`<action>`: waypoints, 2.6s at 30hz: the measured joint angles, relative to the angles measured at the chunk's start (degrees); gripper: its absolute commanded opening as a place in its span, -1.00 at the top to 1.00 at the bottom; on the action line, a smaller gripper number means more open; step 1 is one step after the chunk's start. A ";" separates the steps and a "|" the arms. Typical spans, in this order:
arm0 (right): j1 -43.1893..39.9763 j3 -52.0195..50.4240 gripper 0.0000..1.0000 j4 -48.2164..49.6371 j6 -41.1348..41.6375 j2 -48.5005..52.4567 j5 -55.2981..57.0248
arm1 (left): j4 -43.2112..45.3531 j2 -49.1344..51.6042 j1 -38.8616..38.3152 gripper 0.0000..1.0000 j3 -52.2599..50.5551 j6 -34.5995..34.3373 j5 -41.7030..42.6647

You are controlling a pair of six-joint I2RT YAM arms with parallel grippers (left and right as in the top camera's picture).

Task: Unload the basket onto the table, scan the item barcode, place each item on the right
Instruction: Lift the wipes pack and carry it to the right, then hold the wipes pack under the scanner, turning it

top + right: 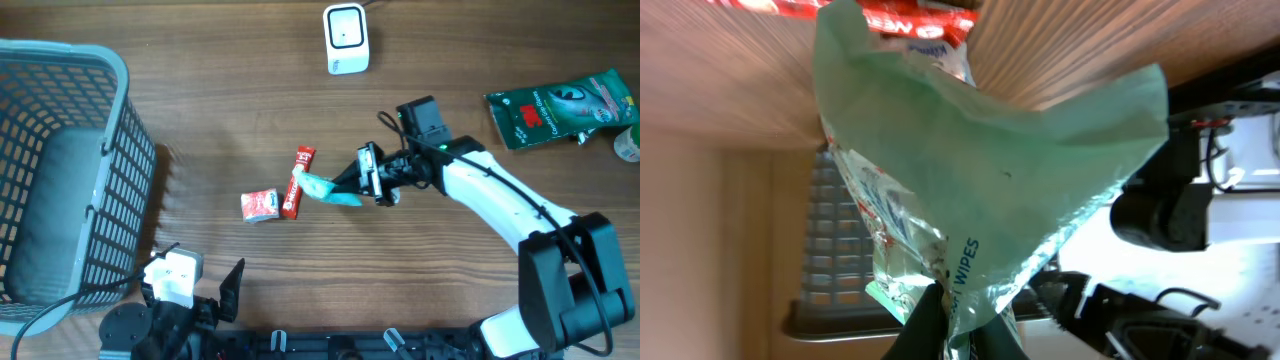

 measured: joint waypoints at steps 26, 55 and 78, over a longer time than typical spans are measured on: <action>-11.37 0.00 0.91 -12.66 0.39 3.04 2.60 | 0.00 0.00 0.00 -1.00 0.00 0.00 0.00; -11.80 -0.07 0.91 -3.04 -3.48 3.04 -3.48 | 0.02 0.00 0.00 -1.00 0.00 0.00 0.00; -2.27 0.48 0.91 54.03 -21.88 4.44 59.67 | 0.02 0.02 0.00 -1.00 0.00 0.00 0.00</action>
